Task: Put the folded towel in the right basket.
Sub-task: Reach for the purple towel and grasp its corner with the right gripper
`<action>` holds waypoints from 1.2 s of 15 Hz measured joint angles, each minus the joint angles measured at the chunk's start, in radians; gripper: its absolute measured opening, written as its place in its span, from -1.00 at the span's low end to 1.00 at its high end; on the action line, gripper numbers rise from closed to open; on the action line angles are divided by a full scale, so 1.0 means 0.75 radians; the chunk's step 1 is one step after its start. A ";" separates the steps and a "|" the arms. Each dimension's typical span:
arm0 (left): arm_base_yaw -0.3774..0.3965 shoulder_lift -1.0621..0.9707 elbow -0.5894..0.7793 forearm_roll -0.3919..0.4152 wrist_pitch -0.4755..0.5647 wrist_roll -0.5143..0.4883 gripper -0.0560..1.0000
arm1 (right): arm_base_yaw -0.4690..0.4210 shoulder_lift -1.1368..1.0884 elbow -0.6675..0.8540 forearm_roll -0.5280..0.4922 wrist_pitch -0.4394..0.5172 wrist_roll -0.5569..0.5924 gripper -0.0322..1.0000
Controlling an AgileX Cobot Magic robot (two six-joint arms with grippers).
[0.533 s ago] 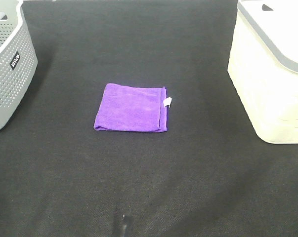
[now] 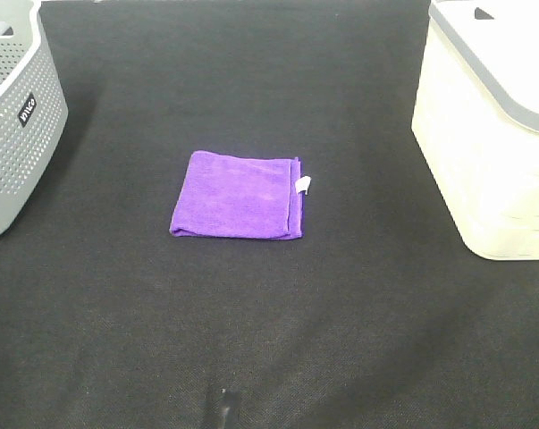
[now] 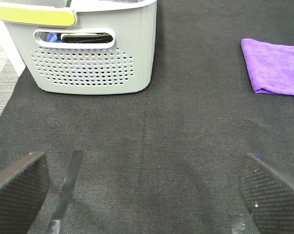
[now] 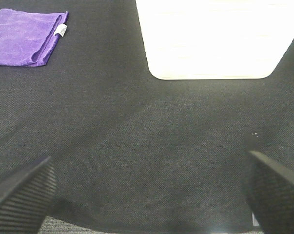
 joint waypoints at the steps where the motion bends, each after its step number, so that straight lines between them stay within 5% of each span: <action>1: 0.000 0.000 0.000 0.000 0.000 0.000 0.98 | 0.000 0.000 0.000 0.000 0.000 0.000 0.97; 18: 0.000 0.000 0.000 0.000 0.000 0.000 0.98 | 0.000 0.000 0.000 0.000 0.000 0.000 0.97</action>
